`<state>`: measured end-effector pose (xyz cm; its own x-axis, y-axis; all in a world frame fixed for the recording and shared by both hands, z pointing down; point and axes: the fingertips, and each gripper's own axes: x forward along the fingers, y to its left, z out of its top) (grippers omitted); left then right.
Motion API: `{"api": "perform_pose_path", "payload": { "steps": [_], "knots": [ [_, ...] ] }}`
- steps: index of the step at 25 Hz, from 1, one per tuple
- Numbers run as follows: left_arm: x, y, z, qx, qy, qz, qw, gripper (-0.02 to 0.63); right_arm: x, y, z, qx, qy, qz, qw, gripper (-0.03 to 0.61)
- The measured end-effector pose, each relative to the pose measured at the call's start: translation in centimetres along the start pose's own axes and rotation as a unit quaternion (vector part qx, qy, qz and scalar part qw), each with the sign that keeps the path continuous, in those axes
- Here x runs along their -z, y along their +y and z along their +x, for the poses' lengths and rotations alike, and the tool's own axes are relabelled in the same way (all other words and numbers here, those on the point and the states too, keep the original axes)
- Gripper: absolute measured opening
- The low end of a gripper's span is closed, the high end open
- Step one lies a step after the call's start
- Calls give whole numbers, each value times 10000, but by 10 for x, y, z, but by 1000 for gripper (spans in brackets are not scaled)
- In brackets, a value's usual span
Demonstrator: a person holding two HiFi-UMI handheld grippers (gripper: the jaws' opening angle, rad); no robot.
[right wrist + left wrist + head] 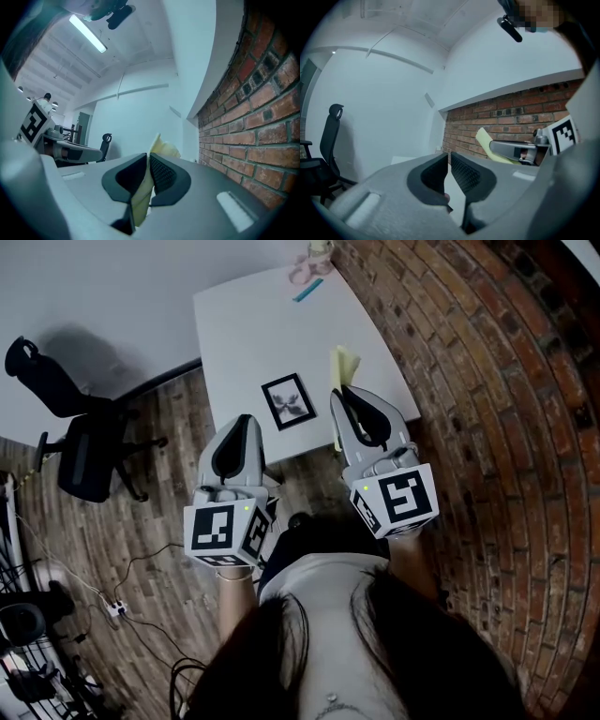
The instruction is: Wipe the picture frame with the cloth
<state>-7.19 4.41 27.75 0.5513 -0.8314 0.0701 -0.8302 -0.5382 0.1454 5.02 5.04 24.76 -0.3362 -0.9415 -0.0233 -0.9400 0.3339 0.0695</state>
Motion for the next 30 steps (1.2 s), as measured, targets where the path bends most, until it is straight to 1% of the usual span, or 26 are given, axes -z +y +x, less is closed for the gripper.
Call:
{"api": "perform_pose_path", "payload": {
  "steps": [1,4,8,13,16,20,23,25,30],
  "knots": [
    [2,4,3,56,36,-44,10000,23,2,1,5,11,30,12,10000,28],
    [6,18,9,157,116,-113,9997,23,9,4,19,76,95,79,9999,28],
    [13,33,17,351,265,-169,9989,28,12,12,34,178,178,10,9997,28],
    [28,39,30,597,536,-272,9964,34,20,13,42,288,360,-50,9989,28],
    [40,40,39,730,765,-364,9937,58,26,9,45,353,472,-43,9983,28],
    [60,44,51,745,1043,-538,9903,61,41,-1,50,405,684,-5,9968,28],
    [80,50,64,731,1334,-700,9859,77,50,-10,61,385,782,-21,9962,28],
    [96,53,73,726,1579,-840,9812,101,57,-15,71,330,858,-47,9958,28],
    [135,59,93,588,2113,-962,9709,101,76,-30,96,146,1062,10,9942,28]
  ]
}}
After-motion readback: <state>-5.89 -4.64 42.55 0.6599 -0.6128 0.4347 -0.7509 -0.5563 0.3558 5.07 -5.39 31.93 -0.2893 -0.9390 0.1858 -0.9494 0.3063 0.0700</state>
